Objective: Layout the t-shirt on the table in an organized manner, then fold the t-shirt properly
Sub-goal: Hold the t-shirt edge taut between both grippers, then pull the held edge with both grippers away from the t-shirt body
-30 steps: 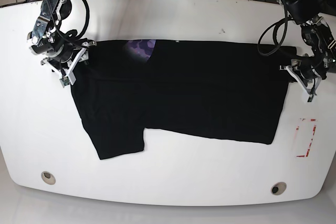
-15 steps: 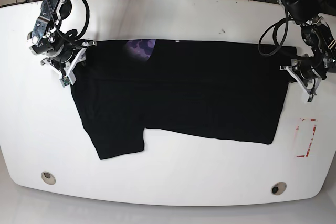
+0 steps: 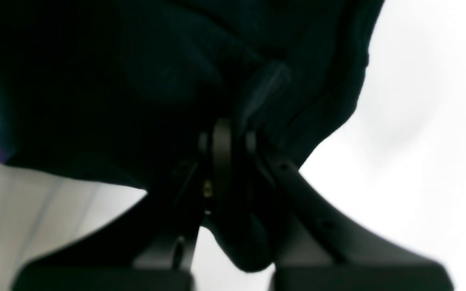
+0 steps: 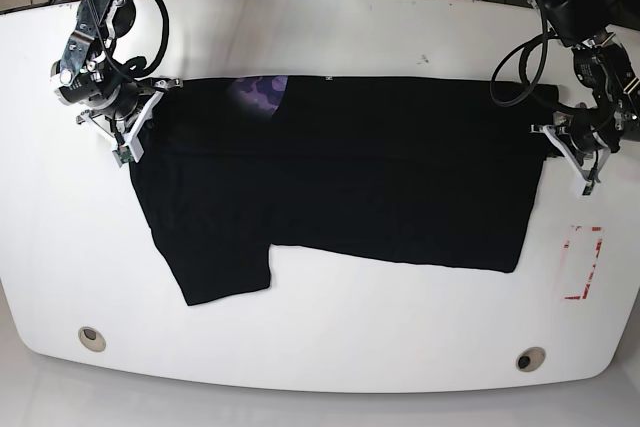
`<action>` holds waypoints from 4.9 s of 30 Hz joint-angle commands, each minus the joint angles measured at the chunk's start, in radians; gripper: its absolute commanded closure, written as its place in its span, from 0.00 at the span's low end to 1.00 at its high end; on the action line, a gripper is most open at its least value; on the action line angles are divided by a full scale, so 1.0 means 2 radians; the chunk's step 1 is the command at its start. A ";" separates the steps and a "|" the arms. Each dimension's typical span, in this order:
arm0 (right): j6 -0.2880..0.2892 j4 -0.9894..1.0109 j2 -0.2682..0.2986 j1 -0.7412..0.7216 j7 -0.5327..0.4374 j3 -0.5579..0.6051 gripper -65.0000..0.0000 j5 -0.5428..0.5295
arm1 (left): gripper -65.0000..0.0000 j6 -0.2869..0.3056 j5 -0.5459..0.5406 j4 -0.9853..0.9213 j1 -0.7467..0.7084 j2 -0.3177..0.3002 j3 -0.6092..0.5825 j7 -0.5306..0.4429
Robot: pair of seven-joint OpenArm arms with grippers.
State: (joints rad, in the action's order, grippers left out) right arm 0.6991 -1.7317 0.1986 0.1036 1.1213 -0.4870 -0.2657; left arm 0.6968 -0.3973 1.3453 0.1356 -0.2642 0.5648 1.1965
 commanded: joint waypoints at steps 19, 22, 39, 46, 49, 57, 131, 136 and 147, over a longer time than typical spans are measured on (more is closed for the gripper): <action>0.000 0.002 0.007 -0.034 -0.009 -0.002 0.45 0.000 | 1.00 0.001 -0.008 0.011 0.009 -0.009 -0.004 -0.006; 0.000 0.023 0.008 -0.042 -0.009 -0.002 0.45 0.000 | 1.00 0.001 -0.008 0.011 0.009 -0.009 -0.004 -0.006; 0.000 0.081 0.009 -0.081 -0.009 -0.030 0.77 -0.002 | 1.00 0.001 -0.008 0.011 0.009 -0.009 -0.004 -0.006; 0.000 0.080 0.009 -0.080 -0.009 -0.030 0.94 -0.004 | 1.00 0.001 -0.008 0.011 0.009 -0.009 -0.006 -0.006; 0.000 0.064 0.009 -0.077 -0.007 -0.031 0.96 -0.004 | 1.00 0.001 -0.008 0.011 0.009 -0.009 -0.018 -0.006; 0.000 0.002 0.009 -0.051 -0.005 -0.028 0.98 -0.005 | 1.00 0.001 -0.008 0.037 0.007 -0.009 -0.022 -0.006; 0.000 -0.120 -0.005 0.124 0.034 -0.031 0.74 -0.006 | 1.00 0.001 -0.005 0.110 -0.080 -0.058 -0.050 0.019; 0.000 -0.120 -0.005 0.132 0.034 -0.031 0.49 -0.006 | 0.93 0.001 -0.004 0.110 -0.083 -0.058 -0.051 0.019; 0.000 -0.122 -0.005 0.132 0.034 -0.035 0.42 -0.006 | 0.40 0.001 -0.004 0.113 -0.086 -0.058 -0.051 0.019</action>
State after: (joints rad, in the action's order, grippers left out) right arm 0.6991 -1.9514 0.1772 0.3691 1.2007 -0.5438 -0.2726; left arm 0.6971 -0.3981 1.5509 -0.0517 -0.3592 0.4580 1.2419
